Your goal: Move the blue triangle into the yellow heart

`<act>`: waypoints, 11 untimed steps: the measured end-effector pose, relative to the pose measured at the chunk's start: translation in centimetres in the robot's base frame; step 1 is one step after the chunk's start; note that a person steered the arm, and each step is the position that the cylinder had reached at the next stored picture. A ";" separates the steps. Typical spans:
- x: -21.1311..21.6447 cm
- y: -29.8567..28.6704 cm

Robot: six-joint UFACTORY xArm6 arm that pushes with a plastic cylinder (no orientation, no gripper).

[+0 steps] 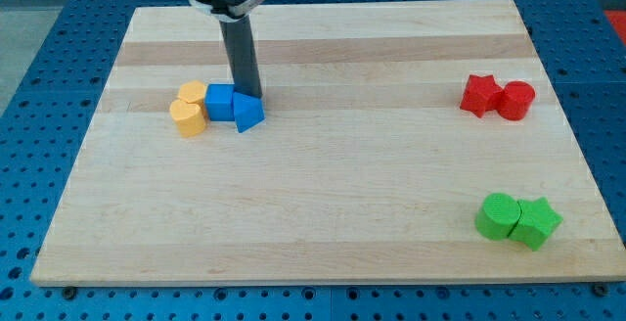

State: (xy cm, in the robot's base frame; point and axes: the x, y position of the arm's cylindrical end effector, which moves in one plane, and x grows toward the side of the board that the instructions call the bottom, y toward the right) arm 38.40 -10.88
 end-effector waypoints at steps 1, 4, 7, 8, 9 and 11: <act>0.0 -1.7; -0.8 7.1; 2.5 3.7; 2.5 1.6; 2.5 -0.6; 2.5 -4.3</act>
